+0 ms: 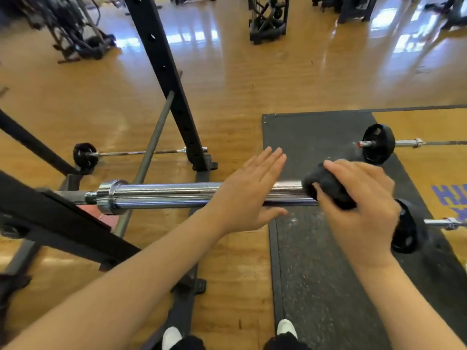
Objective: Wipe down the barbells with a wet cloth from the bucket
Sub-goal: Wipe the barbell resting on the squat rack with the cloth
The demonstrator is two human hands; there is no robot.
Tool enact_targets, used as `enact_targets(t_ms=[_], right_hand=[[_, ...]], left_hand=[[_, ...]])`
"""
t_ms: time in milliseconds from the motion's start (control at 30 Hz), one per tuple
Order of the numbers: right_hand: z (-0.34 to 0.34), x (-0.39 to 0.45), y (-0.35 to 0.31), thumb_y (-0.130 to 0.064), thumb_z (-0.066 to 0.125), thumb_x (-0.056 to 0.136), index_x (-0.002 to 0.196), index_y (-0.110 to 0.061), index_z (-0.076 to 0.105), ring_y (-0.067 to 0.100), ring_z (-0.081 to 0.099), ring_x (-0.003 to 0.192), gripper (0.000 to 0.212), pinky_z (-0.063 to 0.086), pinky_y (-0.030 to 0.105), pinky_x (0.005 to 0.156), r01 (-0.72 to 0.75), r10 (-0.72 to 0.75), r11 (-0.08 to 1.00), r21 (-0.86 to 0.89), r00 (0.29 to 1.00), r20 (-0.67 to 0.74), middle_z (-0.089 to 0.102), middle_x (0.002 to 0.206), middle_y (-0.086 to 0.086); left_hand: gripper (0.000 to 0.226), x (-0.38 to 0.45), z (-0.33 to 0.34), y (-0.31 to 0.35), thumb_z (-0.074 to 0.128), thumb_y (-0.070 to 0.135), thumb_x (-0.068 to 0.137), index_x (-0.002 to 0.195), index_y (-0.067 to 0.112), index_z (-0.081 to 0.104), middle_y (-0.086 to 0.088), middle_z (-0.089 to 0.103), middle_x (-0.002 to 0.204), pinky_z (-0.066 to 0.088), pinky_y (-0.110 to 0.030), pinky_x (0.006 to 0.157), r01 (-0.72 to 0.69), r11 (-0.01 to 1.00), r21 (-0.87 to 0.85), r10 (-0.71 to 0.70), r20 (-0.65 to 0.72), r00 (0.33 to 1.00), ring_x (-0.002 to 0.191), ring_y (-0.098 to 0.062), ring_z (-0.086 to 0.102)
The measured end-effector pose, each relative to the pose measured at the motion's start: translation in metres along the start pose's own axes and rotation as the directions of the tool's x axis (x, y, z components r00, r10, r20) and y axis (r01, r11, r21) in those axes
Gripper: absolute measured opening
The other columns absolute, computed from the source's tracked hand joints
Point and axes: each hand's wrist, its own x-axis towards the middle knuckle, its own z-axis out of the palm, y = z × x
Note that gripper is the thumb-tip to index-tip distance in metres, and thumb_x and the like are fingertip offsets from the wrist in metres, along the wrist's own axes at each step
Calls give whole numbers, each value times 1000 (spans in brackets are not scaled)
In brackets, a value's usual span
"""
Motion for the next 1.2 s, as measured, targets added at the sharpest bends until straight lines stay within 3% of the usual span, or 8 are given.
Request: enact_targets(t_ms=[167, 333, 467, 567, 700, 833, 967, 1200], right_hand=[[15, -15, 33, -29, 61, 83, 103, -6, 70, 25, 52, 87, 31, 42, 48, 75, -107, 112, 993, -51, 988, 107, 63, 90, 10], [40, -37, 28, -17, 63, 82, 129, -3, 52, 28, 41, 111, 50, 46, 48, 88, -255, 204, 964, 77, 893, 402, 44, 122, 19], [3, -35, 52, 1, 71, 78, 126, -2, 49, 6, 44, 96, 53, 33, 4, 86, -475, 400, 864, 166, 849, 345, 51, 108, 9], [-6, -35, 76, -13, 77, 75, 102, -15, 50, 11, 51, 85, 37, 33, 4, 68, -691, 627, 696, 195, 717, 304, 54, 90, -6], [13, -32, 76, -14, 71, 81, 97, -10, 65, -4, 47, 80, 17, 31, -3, 76, -636, 526, 731, 247, 755, 391, 57, 92, -8], [30, -35, 68, -12, 53, 86, 118, -5, 62, -3, 42, 102, 34, 28, 0, 91, -563, 416, 749, 350, 810, 412, 49, 110, -3], [27, -47, 72, -1, 54, 85, 117, -4, 64, 4, 51, 102, 33, 36, 7, 91, -478, 344, 791, 381, 863, 370, 55, 107, -4], [31, -42, 64, 9, 58, 80, 105, -6, 70, 6, 62, 102, 32, 47, 21, 93, -539, 476, 713, 448, 842, 255, 66, 105, -2]], left_hand=[[90, 17, 9, 17, 48, 57, 90, 150, 6, 7, -11, 5, 159, -3, -30, 116, 59, 992, 108, -68, 78, 995, 146, -22, -1], [83, 28, 21, 29, 47, 47, 92, 150, 6, 4, -10, 0, 159, -9, -29, 114, 87, 986, 141, -110, 167, 980, 146, -22, -5], [88, 31, 28, 35, 55, 53, 87, 149, 4, 19, -15, 19, 156, 4, -36, 116, 66, 970, 234, -100, 135, 986, 145, -26, 13], [89, 39, 34, 40, 61, 54, 81, 144, 0, 30, -18, 32, 150, 16, -41, 114, 29, 953, 301, -57, 83, 995, 140, -30, 27], [93, 50, 41, 41, 71, 52, 75, 142, -1, 35, -19, 36, 148, 20, -42, 113, -7, 939, 344, -27, 94, 995, 139, -31, 31], [90, 53, 45, 39, 79, 39, 70, 139, -3, 39, -21, 41, 144, 22, -45, 112, -6, 934, 358, -20, 68, 997, 136, -33, 36], [93, 54, 47, 40, 82, 32, 65, 139, -5, 38, -22, 41, 144, 22, -46, 112, -15, 931, 364, -6, 57, 998, 136, -34, 36], [96, 53, 46, 39, 84, 31, 62, 137, -8, 38, -24, 42, 142, 25, -45, 111, -30, 932, 360, 15, 45, 999, 134, -36, 38]])
